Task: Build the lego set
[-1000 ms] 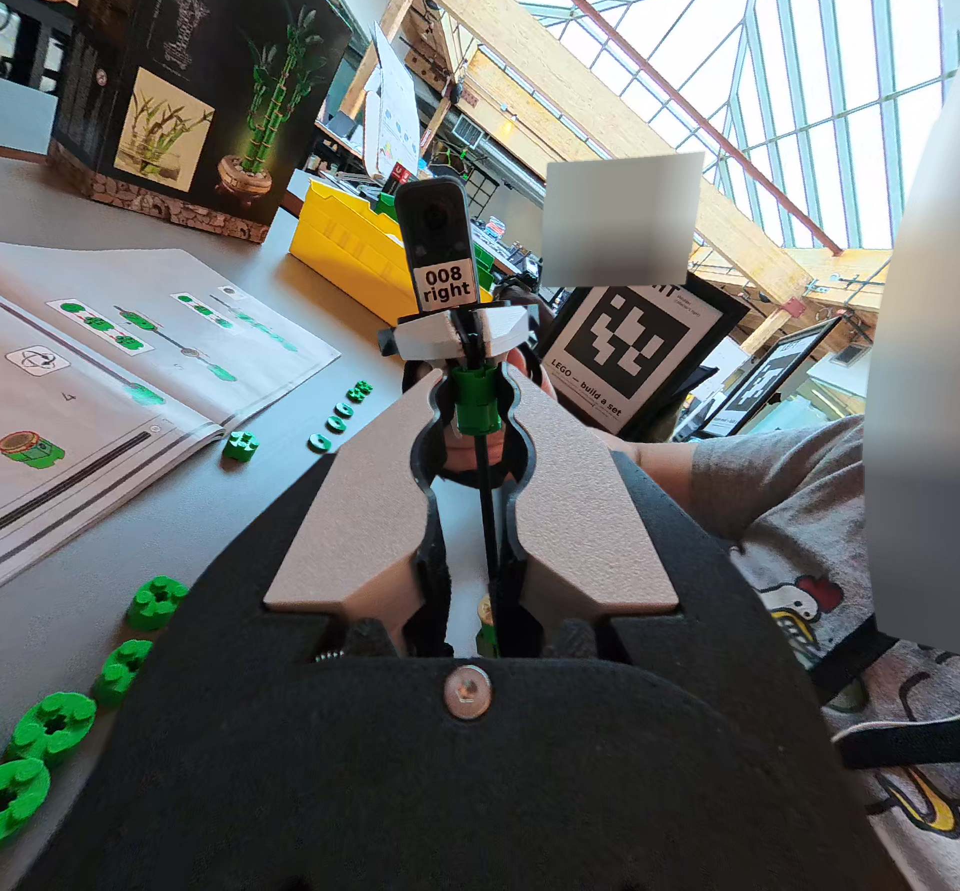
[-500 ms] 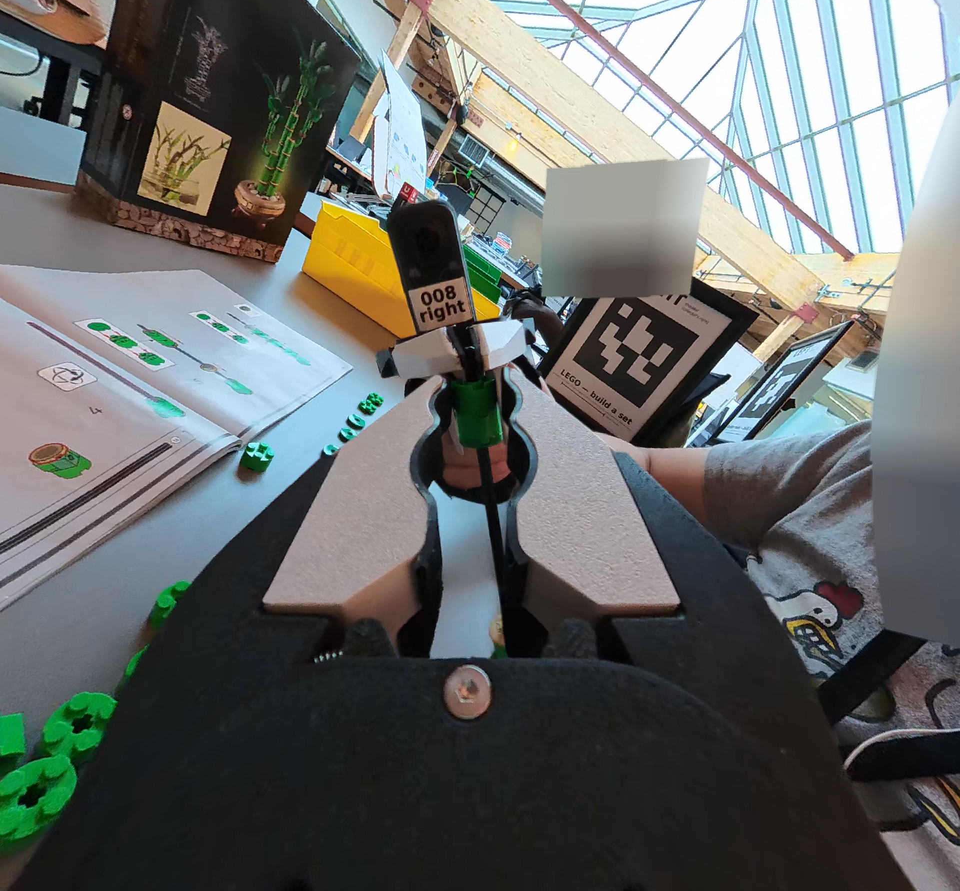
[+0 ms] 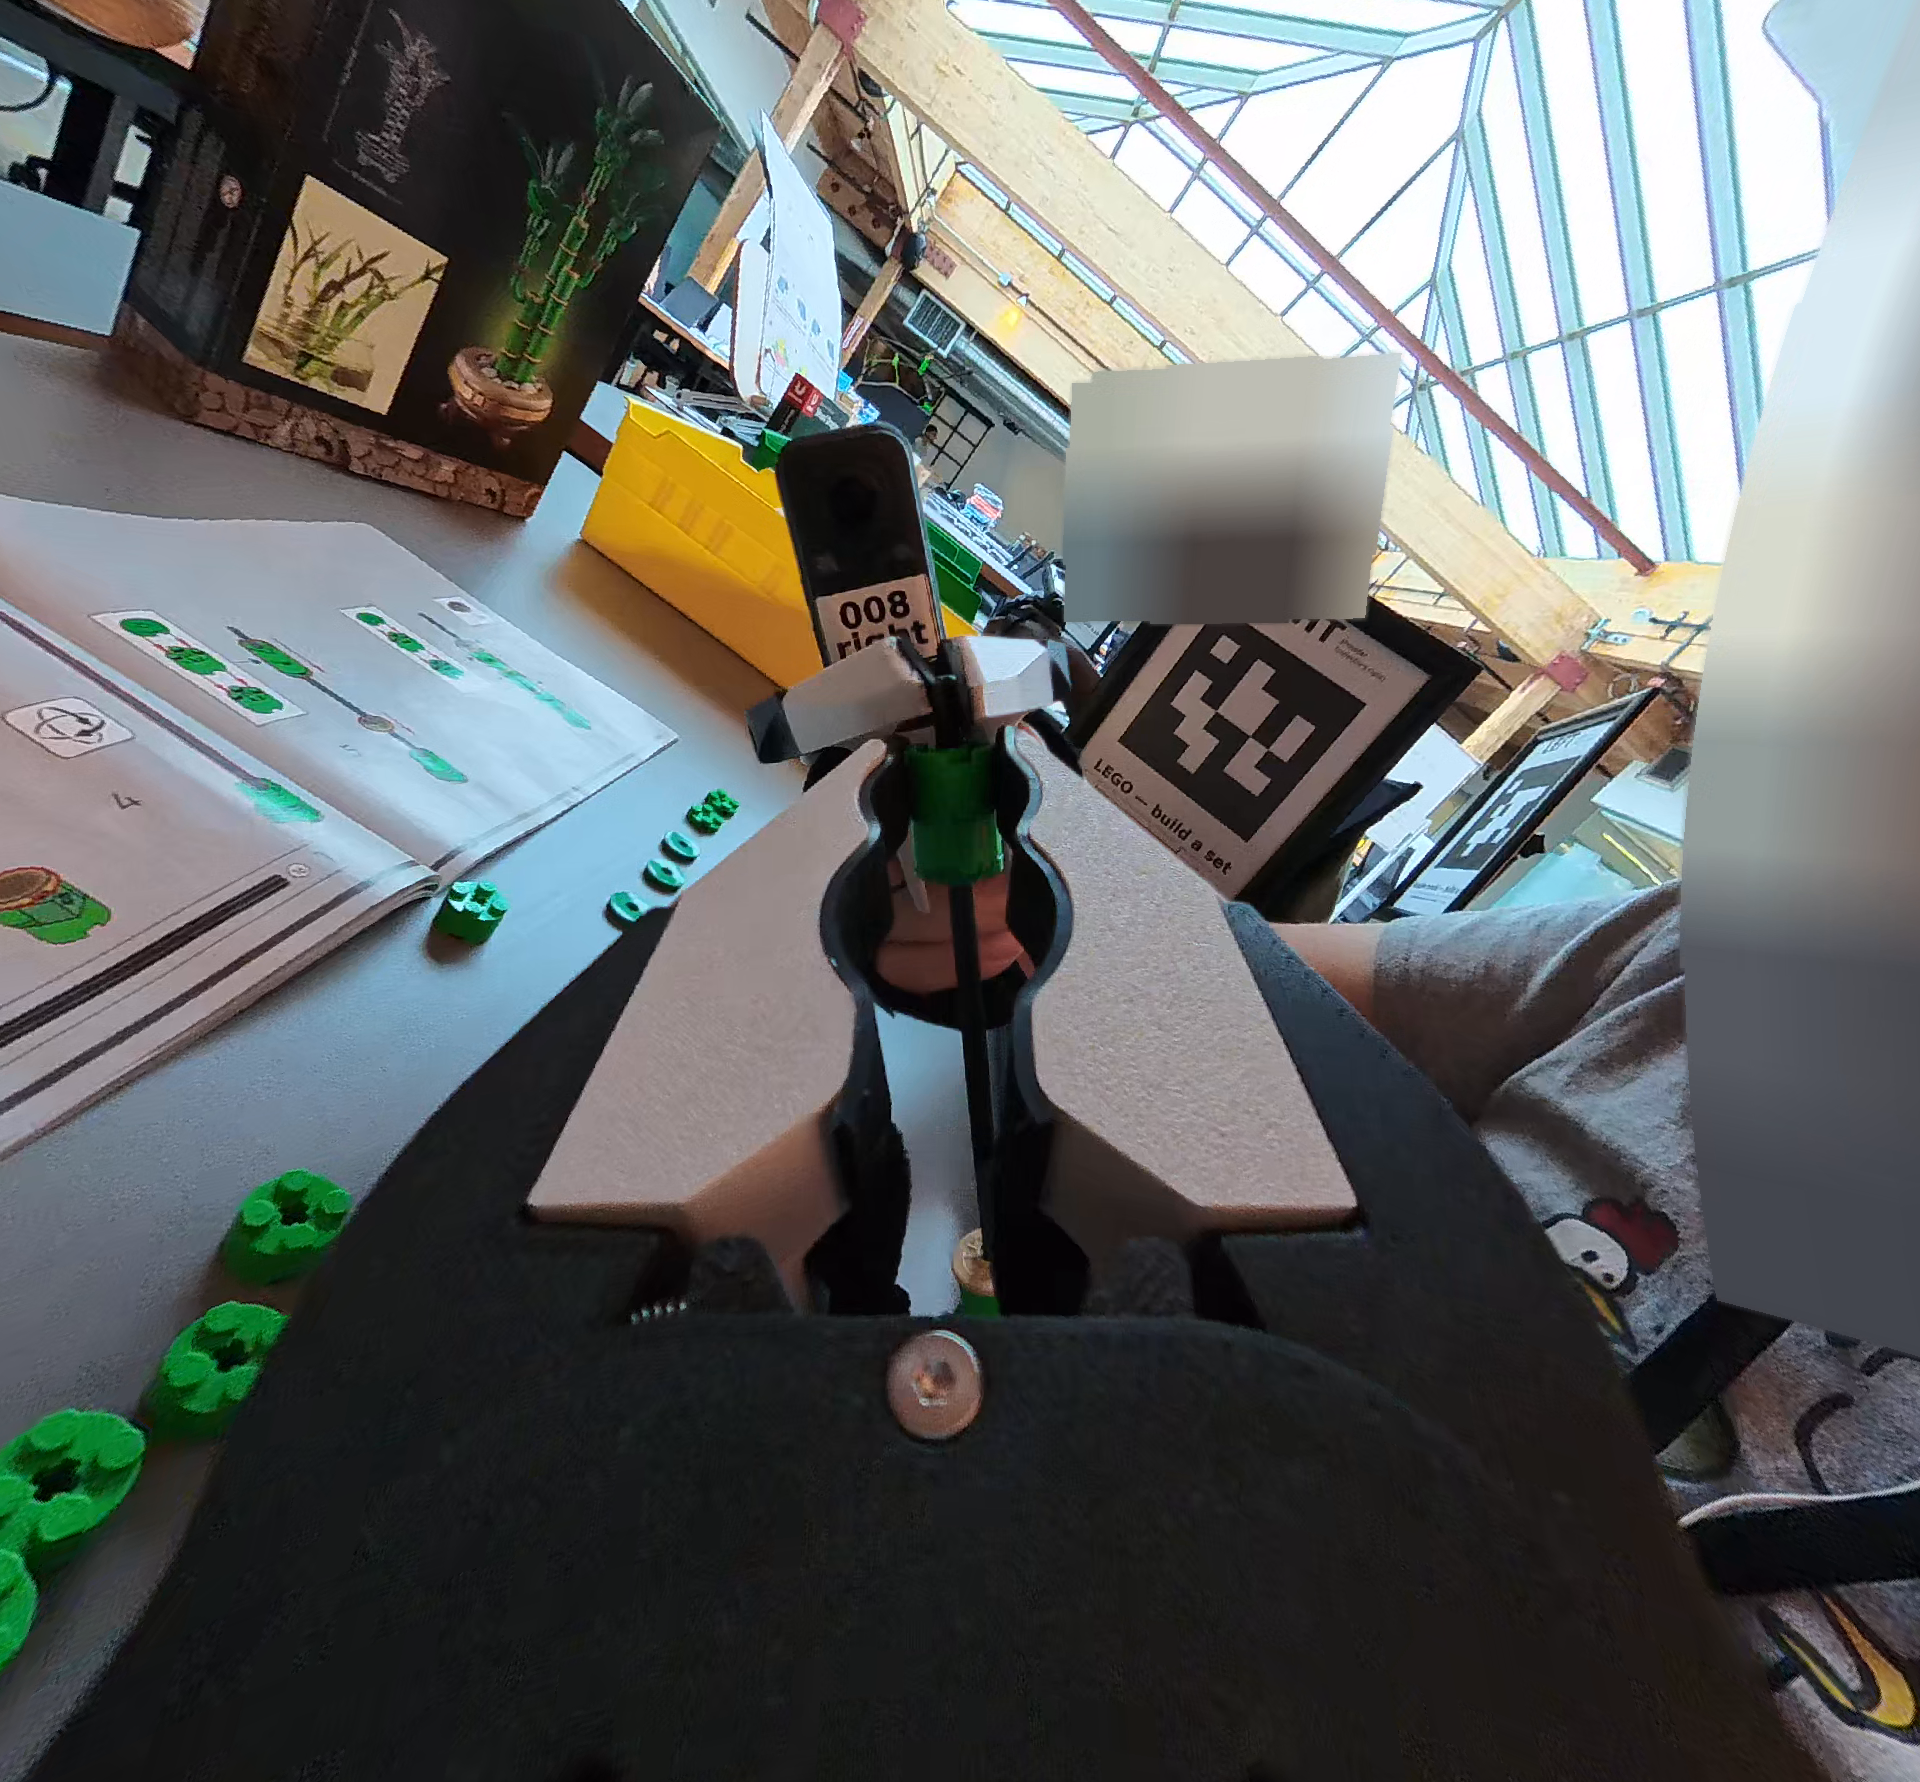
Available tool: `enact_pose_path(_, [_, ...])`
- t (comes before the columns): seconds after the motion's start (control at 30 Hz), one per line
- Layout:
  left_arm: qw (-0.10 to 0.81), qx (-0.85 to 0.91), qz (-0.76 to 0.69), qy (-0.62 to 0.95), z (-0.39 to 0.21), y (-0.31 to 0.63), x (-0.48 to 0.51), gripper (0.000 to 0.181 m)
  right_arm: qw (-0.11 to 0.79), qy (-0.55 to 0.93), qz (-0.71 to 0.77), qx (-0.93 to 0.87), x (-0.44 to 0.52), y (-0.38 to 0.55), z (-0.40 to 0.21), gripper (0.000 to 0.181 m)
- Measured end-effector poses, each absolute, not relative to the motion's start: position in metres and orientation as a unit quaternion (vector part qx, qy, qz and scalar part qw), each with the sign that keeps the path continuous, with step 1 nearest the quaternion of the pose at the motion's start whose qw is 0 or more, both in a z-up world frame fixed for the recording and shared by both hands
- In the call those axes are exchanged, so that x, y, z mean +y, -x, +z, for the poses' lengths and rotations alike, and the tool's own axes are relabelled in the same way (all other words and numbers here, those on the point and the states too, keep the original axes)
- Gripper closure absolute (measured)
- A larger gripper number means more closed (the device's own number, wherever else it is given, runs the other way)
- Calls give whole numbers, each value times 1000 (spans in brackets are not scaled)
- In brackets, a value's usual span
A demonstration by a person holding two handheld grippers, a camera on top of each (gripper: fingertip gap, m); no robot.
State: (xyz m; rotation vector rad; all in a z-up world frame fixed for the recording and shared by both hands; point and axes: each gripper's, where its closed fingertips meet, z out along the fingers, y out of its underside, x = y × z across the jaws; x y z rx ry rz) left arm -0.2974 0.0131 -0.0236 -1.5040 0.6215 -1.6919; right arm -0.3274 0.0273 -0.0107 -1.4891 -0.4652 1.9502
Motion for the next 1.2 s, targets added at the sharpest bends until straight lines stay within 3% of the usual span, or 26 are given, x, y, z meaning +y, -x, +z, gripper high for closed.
enact_pose_path(0.73, [403,251,-642,603,-27,295,14,166,309,563,750,-156,31,327,-10,181])
enact_pose_path(0.83, [314,420,-518,676,-99,266,-27,167,395,430,811,27,88,237,46,181])
enact_pose_path(0.9, [325,468,-494,657,-103,241,-51,166,500,503,704,-9,107,200,37,181])
enact_pose_path(1.03, [351,448,-496,656,-91,245,-33,167,490,518,700,-41,100,187,38,181])
enact_pose_path(1.2, [411,388,-519,641,-58,271,-9,167,510,547,593,-299,48,250,36,181])
